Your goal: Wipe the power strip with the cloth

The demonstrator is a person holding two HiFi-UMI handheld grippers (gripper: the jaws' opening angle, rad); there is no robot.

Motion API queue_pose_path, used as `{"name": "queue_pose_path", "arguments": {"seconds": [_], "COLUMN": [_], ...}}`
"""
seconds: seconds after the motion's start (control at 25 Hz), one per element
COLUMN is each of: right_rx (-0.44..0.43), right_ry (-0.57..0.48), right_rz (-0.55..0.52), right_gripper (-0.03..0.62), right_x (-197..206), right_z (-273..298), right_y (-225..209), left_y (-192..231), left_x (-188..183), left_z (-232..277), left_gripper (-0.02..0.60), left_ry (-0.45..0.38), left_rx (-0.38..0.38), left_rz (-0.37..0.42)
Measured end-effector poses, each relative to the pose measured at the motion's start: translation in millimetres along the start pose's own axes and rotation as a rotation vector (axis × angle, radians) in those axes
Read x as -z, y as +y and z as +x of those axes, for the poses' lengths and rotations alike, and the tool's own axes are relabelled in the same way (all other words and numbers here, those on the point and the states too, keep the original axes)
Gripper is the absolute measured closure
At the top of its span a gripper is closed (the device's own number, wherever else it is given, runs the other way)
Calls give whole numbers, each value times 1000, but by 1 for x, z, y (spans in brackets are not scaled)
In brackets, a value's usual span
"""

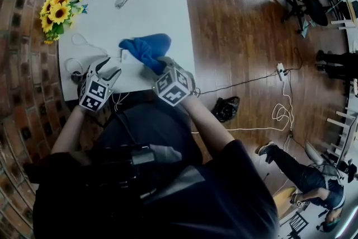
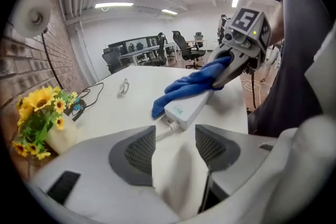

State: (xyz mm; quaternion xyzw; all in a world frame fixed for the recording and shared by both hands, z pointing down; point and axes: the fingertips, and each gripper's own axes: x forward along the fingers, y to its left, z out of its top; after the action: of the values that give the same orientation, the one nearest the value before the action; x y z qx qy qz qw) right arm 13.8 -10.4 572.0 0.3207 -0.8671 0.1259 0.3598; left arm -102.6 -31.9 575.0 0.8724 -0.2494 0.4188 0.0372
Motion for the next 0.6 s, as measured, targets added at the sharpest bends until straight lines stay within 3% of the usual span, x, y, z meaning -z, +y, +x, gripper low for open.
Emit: {"name": "queue_pose_path", "arguments": {"seconds": [0.2,0.6], "right_rx": [-17,3], "right_ry": [25,33], "right_rz": [14,30], "right_gripper": [533,534], "right_x": [-2,-6], "right_z": [0,8], "right_y": [-2,-13], "left_y": [-5,-13], "left_x": [-45,-72], "left_z": [1,28], "left_gripper": [334,348], "left_ry": [-113,-150], "left_rx": [62,142], "left_rz": [-120,-131]}}
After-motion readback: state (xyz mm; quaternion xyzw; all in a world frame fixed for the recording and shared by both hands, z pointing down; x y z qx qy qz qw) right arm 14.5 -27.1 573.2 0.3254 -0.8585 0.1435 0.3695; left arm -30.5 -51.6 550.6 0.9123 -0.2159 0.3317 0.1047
